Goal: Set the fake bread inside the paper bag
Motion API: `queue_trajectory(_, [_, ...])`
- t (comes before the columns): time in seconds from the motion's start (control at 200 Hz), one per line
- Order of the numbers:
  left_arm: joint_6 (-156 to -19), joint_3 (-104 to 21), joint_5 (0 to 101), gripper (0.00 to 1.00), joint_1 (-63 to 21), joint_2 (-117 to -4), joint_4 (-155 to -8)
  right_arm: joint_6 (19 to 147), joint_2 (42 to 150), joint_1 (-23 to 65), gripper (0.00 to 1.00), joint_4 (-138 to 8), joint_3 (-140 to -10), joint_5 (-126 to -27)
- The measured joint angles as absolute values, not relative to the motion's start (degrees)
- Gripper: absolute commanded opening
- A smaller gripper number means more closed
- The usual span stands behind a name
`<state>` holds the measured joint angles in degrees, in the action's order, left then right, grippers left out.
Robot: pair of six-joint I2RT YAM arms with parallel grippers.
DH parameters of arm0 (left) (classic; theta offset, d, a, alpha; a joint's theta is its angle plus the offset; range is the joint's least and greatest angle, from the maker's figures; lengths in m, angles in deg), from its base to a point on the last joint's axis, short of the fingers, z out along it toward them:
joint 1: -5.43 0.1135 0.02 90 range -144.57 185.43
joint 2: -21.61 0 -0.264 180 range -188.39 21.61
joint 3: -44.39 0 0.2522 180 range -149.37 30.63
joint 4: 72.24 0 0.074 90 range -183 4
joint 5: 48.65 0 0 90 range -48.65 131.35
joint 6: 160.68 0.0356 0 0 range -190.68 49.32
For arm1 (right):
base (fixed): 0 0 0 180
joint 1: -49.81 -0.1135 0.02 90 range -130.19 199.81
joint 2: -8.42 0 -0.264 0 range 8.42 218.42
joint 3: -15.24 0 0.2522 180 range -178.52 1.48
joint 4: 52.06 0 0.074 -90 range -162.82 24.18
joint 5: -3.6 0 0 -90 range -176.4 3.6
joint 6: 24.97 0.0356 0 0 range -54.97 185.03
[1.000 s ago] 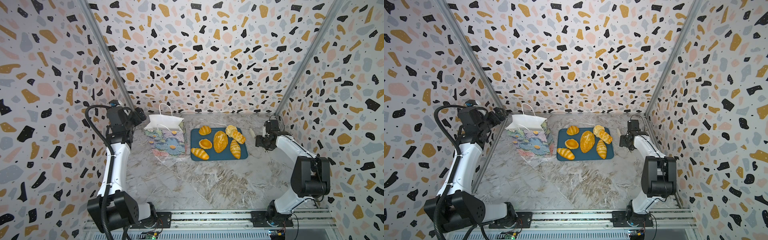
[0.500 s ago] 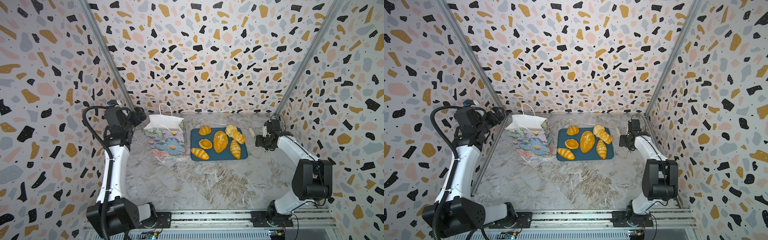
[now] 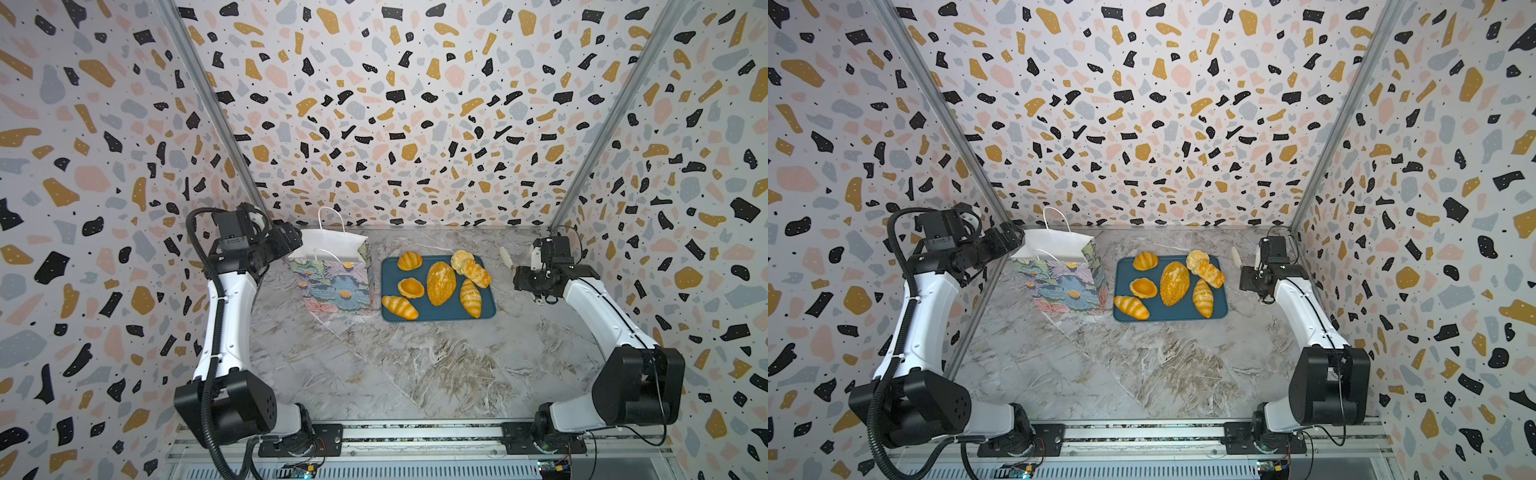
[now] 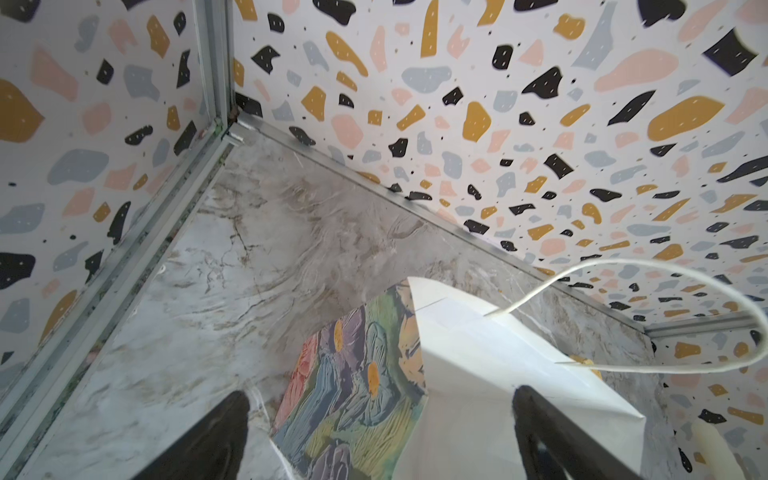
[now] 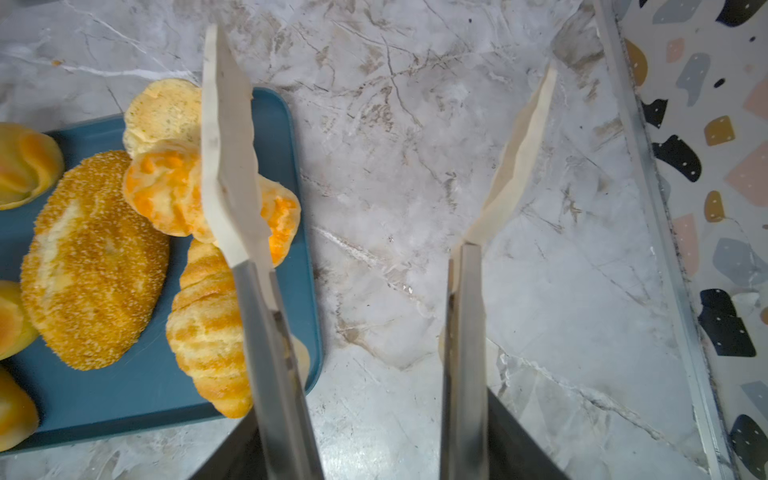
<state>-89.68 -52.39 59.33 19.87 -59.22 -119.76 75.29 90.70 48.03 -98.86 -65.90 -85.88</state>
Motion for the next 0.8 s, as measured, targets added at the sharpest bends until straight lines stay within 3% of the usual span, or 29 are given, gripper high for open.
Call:
queue_trajectory(0.365, [-85.42, -56.09, 56.4, 0.91, 16.39, -64.1, -124.85, 75.99, 88.63, 42.02, 0.66, -102.22, -66.11, -87.92])
queue_trajectory(0.801, [-82.8, -62.95, 49.56, 0.67, 12.72, -68.97, -128.65, 76.39, 86.46, 41.15, 0.66, -105.04, -67.38, -88.81])
